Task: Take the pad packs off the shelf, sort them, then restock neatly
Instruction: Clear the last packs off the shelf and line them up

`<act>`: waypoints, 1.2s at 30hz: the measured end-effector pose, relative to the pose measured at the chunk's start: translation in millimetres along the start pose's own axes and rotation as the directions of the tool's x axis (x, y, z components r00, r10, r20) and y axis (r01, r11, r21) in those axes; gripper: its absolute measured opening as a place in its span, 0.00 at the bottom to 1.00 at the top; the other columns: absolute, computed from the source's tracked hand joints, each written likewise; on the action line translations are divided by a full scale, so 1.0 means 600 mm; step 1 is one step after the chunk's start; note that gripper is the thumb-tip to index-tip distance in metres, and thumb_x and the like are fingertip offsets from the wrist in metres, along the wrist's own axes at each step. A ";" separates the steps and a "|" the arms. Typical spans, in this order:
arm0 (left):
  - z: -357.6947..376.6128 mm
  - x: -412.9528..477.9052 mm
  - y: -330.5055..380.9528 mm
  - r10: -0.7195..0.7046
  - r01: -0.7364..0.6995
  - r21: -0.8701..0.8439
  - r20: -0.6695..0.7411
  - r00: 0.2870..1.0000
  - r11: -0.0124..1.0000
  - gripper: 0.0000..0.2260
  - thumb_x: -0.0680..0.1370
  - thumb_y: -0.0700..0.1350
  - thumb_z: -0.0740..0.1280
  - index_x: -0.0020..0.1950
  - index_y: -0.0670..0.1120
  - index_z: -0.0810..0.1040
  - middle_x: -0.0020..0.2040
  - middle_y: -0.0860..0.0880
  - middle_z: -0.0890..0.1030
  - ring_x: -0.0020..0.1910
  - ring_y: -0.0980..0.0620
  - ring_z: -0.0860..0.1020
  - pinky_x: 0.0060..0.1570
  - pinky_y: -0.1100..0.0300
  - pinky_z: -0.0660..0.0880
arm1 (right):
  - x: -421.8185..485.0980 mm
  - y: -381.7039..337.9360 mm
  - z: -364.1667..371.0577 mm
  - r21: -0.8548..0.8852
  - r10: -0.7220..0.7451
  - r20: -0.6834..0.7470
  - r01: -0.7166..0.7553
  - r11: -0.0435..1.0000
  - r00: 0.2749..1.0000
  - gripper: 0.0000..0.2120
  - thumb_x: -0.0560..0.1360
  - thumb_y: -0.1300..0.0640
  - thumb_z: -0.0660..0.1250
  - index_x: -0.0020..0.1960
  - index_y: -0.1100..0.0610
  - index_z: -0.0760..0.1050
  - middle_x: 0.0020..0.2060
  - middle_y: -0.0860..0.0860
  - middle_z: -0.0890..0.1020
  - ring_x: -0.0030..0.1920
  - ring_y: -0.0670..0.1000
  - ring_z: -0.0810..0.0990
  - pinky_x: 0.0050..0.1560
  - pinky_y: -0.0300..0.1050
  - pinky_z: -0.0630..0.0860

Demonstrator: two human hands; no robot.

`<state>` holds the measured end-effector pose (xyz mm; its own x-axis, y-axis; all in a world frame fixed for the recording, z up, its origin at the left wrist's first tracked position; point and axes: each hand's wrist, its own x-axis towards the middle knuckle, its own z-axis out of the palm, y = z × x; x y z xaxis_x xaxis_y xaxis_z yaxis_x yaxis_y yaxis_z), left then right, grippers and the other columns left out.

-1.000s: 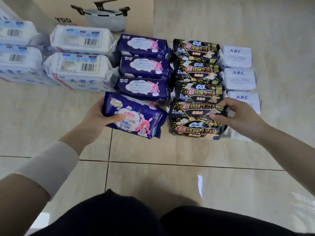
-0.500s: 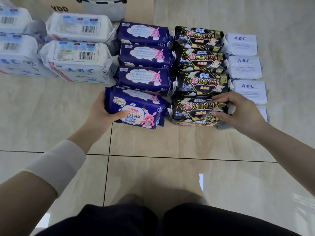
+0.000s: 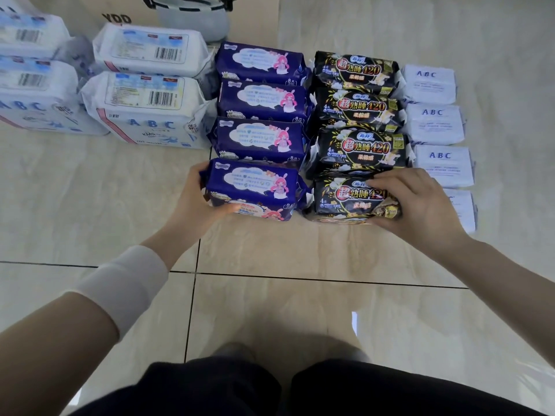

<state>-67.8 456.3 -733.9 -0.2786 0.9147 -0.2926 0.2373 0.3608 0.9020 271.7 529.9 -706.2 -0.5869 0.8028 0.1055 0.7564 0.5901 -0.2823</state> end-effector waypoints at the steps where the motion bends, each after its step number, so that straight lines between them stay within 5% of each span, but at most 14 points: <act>1: 0.003 0.001 0.001 0.001 -0.001 0.004 -0.003 1.000 1.000 0.35 0.65 0.30 0.75 0.67 0.43 0.62 0.54 0.62 0.71 0.48 0.77 0.71 0.45 0.79 0.69 | -0.001 -0.001 0.003 -0.020 -0.001 -0.014 0.000 1.000 1.000 0.30 0.57 0.57 0.81 0.57 0.58 0.77 0.52 0.55 0.80 0.52 0.60 0.76 0.49 0.55 0.74; 7: 0.016 0.005 0.000 -0.009 0.008 -0.030 -0.019 1.000 1.000 0.33 0.66 0.32 0.75 0.63 0.47 0.62 0.55 0.60 0.71 0.49 0.75 0.72 0.46 0.77 0.71 | 0.006 -0.008 0.011 -0.061 0.054 -0.099 -0.060 0.996 0.994 0.28 0.58 0.59 0.80 0.55 0.58 0.75 0.49 0.58 0.79 0.49 0.60 0.74 0.47 0.54 0.73; 12: 0.023 0.002 0.003 -0.014 0.013 -0.049 -0.009 1.000 0.999 0.37 0.65 0.30 0.74 0.67 0.42 0.59 0.56 0.57 0.70 0.52 0.68 0.74 0.44 0.74 0.73 | 0.006 -0.001 0.014 -0.050 0.043 -0.103 -0.048 0.998 0.994 0.28 0.58 0.60 0.80 0.57 0.59 0.76 0.51 0.60 0.78 0.50 0.64 0.75 0.48 0.57 0.73; 18: 0.025 -0.001 0.018 -0.166 0.154 -0.133 -0.086 0.982 0.979 0.26 0.73 0.45 0.70 0.67 0.47 0.61 0.59 0.52 0.72 0.50 0.64 0.74 0.43 0.71 0.74 | 0.001 0.004 0.012 0.006 0.026 -0.143 -0.026 1.000 0.989 0.28 0.62 0.49 0.75 0.58 0.60 0.77 0.53 0.60 0.78 0.51 0.64 0.76 0.52 0.56 0.72; 24: 0.031 0.007 0.024 -0.239 0.216 -0.193 -0.104 0.965 0.957 0.25 0.72 0.45 0.71 0.65 0.45 0.64 0.59 0.50 0.74 0.51 0.57 0.77 0.42 0.66 0.76 | 0.003 0.006 0.022 0.018 0.037 -0.162 -0.035 0.999 0.986 0.26 0.61 0.56 0.78 0.57 0.59 0.77 0.53 0.60 0.78 0.53 0.60 0.71 0.49 0.56 0.74; 36: 0.035 0.007 0.034 -0.224 0.207 -0.167 -0.093 0.970 0.964 0.25 0.74 0.45 0.70 0.67 0.44 0.63 0.58 0.52 0.73 0.50 0.62 0.76 0.40 0.74 0.75 | 0.005 0.005 0.021 -0.003 0.030 -0.136 -0.030 1.000 0.990 0.26 0.60 0.57 0.80 0.57 0.59 0.79 0.52 0.61 0.78 0.51 0.63 0.73 0.48 0.58 0.75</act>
<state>-44.5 471.1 -723.2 -0.4099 0.7897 -0.4565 0.0159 0.5066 0.8620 268.3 532.9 -718.7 -0.5196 0.8241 0.2254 0.7746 0.5658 -0.2828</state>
